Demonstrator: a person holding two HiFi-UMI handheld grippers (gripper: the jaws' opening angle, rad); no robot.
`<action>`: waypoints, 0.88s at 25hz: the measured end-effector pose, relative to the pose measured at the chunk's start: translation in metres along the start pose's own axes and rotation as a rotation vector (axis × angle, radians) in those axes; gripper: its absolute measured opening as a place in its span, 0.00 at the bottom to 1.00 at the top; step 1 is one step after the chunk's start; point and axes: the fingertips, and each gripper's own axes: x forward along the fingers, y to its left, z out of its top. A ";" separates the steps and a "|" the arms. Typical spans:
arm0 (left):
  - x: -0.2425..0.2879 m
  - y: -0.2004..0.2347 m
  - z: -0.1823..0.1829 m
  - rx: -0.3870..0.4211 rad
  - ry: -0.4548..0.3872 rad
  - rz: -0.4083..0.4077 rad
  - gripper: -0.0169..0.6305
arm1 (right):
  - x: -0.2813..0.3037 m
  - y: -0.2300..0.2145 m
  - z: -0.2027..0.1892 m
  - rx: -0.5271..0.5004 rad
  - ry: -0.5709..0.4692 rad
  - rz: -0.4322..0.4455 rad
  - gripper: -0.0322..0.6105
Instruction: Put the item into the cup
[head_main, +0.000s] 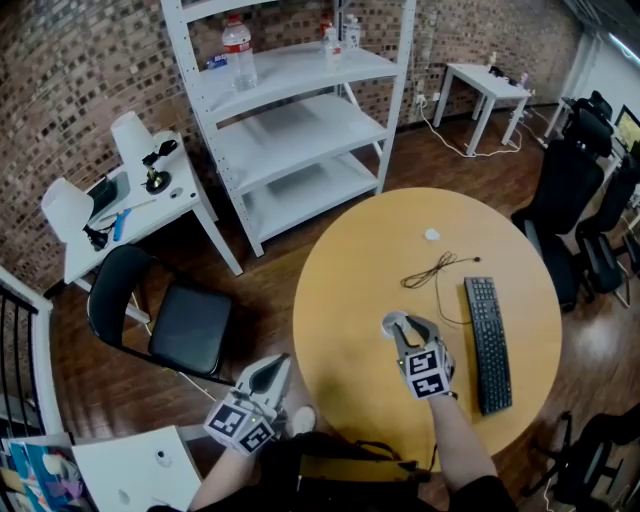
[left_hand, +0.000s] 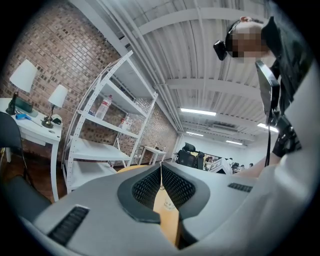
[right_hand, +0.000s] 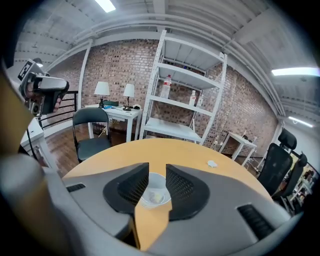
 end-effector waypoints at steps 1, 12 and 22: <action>0.000 0.000 0.001 0.004 0.000 -0.004 0.03 | -0.006 -0.001 0.004 0.009 -0.013 -0.011 0.22; 0.022 -0.016 -0.008 0.055 0.038 -0.105 0.03 | -0.129 -0.031 0.007 0.344 -0.302 -0.178 0.22; 0.043 -0.053 -0.023 0.085 0.083 -0.218 0.03 | -0.219 -0.030 -0.076 0.576 -0.374 -0.375 0.17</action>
